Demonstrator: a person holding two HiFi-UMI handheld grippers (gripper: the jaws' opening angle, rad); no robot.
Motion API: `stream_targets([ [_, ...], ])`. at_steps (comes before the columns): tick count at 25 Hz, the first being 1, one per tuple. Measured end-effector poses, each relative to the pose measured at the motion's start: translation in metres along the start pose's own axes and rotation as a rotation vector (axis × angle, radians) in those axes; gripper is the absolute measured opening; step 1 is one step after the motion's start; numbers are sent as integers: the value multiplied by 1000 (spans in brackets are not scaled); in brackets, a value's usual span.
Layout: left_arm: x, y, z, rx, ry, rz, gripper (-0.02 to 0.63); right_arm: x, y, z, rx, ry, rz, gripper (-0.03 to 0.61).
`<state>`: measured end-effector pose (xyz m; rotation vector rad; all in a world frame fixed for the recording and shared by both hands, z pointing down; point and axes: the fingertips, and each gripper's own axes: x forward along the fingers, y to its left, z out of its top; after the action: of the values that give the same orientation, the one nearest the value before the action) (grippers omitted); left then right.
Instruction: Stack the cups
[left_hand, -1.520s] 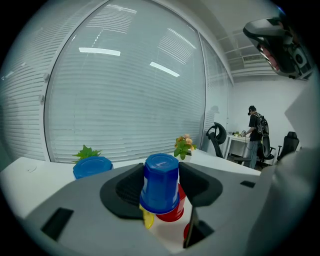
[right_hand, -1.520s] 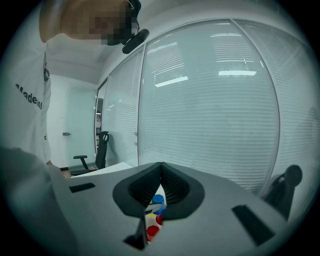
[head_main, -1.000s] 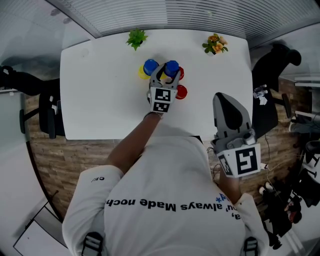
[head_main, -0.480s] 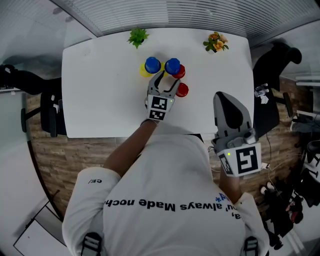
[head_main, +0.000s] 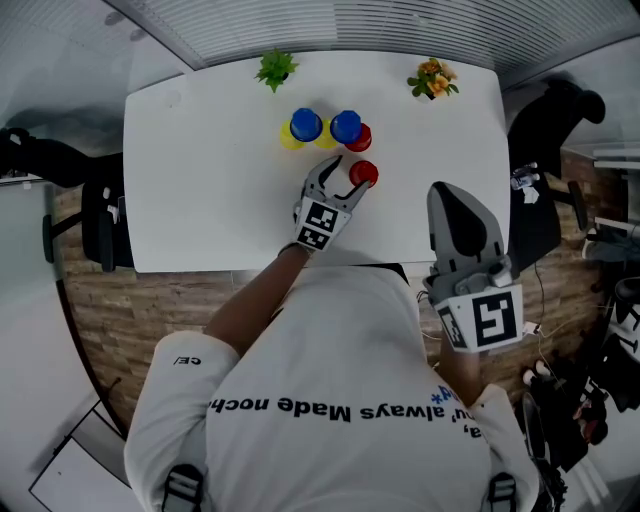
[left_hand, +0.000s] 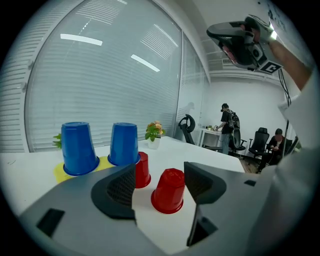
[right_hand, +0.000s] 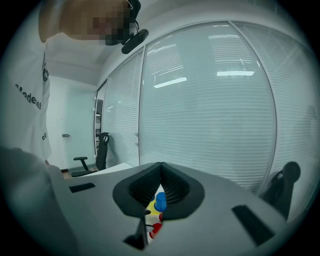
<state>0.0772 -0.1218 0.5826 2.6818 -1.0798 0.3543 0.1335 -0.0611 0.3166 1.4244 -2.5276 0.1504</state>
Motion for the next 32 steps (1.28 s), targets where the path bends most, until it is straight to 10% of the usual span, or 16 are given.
stream_targets([
  [11,31,-30,-31,84,90,-129,304,-6,-8,-6,7,17,-21,8],
  [32,7,-26,-3,94,62,-83,247,-2,-9,-1,-4,2,6,8],
])
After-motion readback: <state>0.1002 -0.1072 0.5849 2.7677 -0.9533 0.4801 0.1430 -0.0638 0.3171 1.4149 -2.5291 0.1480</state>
